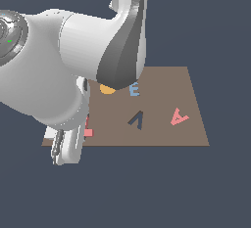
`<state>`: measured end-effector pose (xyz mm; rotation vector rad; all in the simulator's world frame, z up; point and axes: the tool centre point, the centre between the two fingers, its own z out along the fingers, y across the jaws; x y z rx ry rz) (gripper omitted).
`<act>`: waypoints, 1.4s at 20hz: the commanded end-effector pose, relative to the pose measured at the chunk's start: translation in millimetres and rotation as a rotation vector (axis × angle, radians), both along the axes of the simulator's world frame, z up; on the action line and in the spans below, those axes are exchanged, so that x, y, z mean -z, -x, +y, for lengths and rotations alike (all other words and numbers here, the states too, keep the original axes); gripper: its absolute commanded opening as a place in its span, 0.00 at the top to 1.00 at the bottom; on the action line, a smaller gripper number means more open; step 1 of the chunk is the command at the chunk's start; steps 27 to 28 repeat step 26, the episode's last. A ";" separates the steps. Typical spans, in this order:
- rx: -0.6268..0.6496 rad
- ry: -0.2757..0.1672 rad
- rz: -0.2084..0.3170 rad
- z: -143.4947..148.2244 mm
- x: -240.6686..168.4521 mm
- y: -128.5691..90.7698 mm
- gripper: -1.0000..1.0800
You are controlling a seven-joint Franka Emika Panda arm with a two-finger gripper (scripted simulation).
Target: Insert a designated object into the corresponding slot on a board.
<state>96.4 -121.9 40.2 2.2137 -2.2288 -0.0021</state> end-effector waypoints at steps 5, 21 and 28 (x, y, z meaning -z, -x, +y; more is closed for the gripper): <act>0.107 0.000 0.000 -19.0 -0.6 11.2 1.00; 0.123 0.000 0.000 -21.4 9.5 13.9 0.04; 0.123 0.000 0.000 -21.4 9.5 13.9 0.04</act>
